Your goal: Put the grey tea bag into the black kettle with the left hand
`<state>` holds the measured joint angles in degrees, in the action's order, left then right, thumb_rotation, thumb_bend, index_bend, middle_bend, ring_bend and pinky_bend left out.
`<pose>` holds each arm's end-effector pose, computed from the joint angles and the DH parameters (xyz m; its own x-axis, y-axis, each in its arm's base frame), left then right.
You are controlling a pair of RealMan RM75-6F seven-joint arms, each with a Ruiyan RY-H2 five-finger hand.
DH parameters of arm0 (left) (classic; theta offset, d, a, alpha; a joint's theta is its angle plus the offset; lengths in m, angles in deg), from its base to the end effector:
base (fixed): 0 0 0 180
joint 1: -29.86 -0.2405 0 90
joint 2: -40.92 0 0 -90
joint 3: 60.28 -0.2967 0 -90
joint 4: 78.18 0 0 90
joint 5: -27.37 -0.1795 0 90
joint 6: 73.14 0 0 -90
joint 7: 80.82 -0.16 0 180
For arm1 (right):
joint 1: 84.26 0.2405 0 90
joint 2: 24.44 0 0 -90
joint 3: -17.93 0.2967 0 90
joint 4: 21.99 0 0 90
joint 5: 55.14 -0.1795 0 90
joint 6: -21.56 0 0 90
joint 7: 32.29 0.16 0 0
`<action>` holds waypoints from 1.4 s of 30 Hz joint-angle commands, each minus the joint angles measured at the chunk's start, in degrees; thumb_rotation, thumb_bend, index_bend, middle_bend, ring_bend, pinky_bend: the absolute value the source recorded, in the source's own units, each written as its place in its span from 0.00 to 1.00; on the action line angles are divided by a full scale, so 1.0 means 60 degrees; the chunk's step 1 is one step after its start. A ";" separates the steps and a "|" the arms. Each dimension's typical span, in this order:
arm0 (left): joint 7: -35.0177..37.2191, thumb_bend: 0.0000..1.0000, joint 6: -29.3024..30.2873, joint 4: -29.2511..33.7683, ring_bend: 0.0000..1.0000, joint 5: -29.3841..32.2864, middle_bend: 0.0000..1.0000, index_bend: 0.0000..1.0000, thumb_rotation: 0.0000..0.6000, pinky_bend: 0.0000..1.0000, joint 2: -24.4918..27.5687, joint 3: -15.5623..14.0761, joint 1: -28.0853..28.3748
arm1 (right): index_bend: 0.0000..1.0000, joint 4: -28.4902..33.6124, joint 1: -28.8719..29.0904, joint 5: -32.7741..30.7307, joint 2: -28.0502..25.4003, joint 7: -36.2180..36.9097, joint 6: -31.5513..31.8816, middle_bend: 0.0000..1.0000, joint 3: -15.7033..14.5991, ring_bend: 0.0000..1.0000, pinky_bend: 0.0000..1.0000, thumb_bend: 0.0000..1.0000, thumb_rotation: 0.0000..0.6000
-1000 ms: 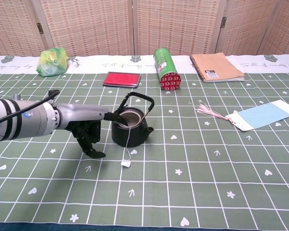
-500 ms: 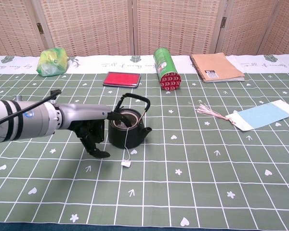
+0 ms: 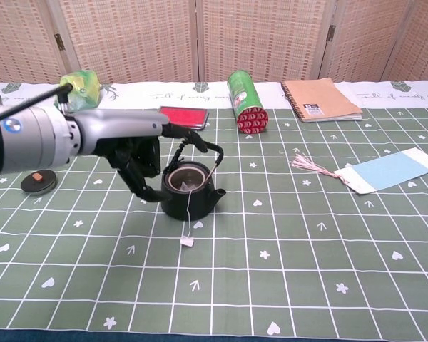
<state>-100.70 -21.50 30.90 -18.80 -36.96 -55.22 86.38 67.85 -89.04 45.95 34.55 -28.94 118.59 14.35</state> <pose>-0.0912 0.3480 0.0244 0.3681 0.5257 0.7669 0.8877 -0.4440 -0.1218 -0.3268 -0.1187 0.2326 0.4485 0.0092 0.8938 -0.8866 -0.1217 0.4462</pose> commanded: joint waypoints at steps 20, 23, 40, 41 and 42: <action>0.0917 0.31 0.9434 -0.2104 0.78 -0.7896 0.86 0.07 1.00 0.87 0.1331 -0.2758 -0.7057 | 0.00 0.0146 -0.0026 -0.0183 0.0101 -0.0383 -0.0030 0.00 0.0099 0.00 0.00 0.41 1.00; 0.1520 0.29 0.9604 -0.2937 0.50 -0.7540 0.58 0.05 1.00 0.59 0.1144 -0.2764 -0.7705 | 0.00 0.0212 -0.0042 -0.0391 0.0131 -0.0481 -0.0042 0.00 0.0199 0.00 0.00 0.41 1.00; 0.1853 0.19 0.7478 -0.2250 0.02 -0.6935 0.09 0.03 1.00 0.04 0.1774 -0.2450 -0.8122 | 0.00 0.0212 -0.0024 -0.0386 0.0221 -0.0653 -0.0086 0.00 0.0234 0.00 0.00 0.41 1.00; 0.1932 0.19 0.7441 -0.2281 0.02 -0.7005 0.09 0.03 1.00 0.04 0.1768 -0.2411 -0.8140 | 0.00 0.0208 -0.0017 -0.0386 0.0228 -0.0671 -0.0109 0.00 0.0230 0.00 0.00 0.41 1.00; 0.1976 0.19 0.7405 -0.2307 0.02 -0.7049 0.09 0.03 1.00 0.04 0.1765 -0.2388 -0.8153 | 0.00 0.0205 -0.0013 -0.0390 0.0233 -0.0683 -0.0127 0.00 0.0227 0.00 0.00 0.41 1.00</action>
